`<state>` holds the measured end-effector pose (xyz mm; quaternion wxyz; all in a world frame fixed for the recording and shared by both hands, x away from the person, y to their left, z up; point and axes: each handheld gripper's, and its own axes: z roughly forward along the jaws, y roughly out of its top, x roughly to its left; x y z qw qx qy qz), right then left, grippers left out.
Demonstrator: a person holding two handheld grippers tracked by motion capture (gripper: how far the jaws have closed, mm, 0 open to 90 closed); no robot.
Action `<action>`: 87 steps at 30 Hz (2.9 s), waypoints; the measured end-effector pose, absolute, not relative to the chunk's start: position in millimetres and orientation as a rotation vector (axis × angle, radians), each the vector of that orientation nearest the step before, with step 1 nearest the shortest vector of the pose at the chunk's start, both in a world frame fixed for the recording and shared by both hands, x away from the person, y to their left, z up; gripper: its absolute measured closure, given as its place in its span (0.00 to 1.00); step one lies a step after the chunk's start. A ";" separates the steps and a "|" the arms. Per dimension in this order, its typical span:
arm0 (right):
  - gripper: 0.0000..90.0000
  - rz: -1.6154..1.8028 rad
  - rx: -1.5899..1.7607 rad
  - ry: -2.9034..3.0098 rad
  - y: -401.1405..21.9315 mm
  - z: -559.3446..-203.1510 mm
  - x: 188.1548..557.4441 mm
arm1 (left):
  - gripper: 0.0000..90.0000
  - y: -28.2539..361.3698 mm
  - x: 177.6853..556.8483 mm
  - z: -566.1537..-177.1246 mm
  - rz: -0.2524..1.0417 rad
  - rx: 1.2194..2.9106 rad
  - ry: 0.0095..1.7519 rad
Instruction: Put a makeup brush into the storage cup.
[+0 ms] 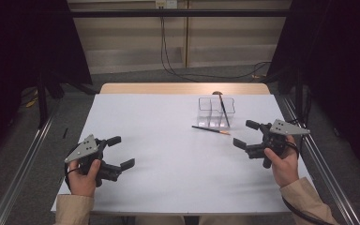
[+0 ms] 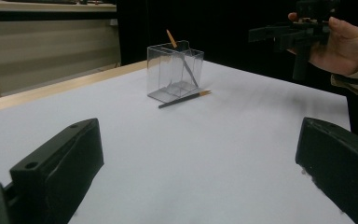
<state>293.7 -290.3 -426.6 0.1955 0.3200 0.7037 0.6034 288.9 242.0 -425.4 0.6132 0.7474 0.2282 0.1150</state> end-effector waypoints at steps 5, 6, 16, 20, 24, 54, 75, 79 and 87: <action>0.05 1.683 0.895 1.984 -290.8 -430.2 287.3 | 0.01 241.6 288.9 -425.5 0.263 1.723 0.528; 0.05 1.679 0.895 1.986 -291.2 -431.2 285.7 | 0.01 241.5 289.0 -425.5 0.262 1.723 0.526; 0.05 1.653 0.889 2.003 -296.3 -434.8 270.9 | 0.01 240.5 288.6 -425.7 0.267 1.724 0.524; 0.05 1.649 0.892 2.004 -298.0 -435.7 265.5 | 0.01 240.4 288.7 -425.7 0.268 1.729 0.519; 0.05 1.644 0.879 2.009 -299.9 -436.1 258.7 | 0.01 240.2 289.6 -426.2 0.270 1.730 0.523; 0.05 1.622 0.885 2.035 -307.6 -435.7 245.4 | 0.01 241.6 289.7 -426.8 0.271 1.720 0.526; 0.05 1.623 0.880 2.045 -298.4 -426.6 270.7 | 0.01 244.0 288.5 -426.0 0.276 1.719 0.531; 0.05 1.613 0.881 2.042 -296.1 -426.5 275.9 | 0.01 244.0 287.7 -426.2 0.278 1.718 0.533; 0.05 1.610 0.875 2.053 -290.6 -426.3 284.4 | 0.01 245.4 286.4 -424.3 0.285 1.716 0.528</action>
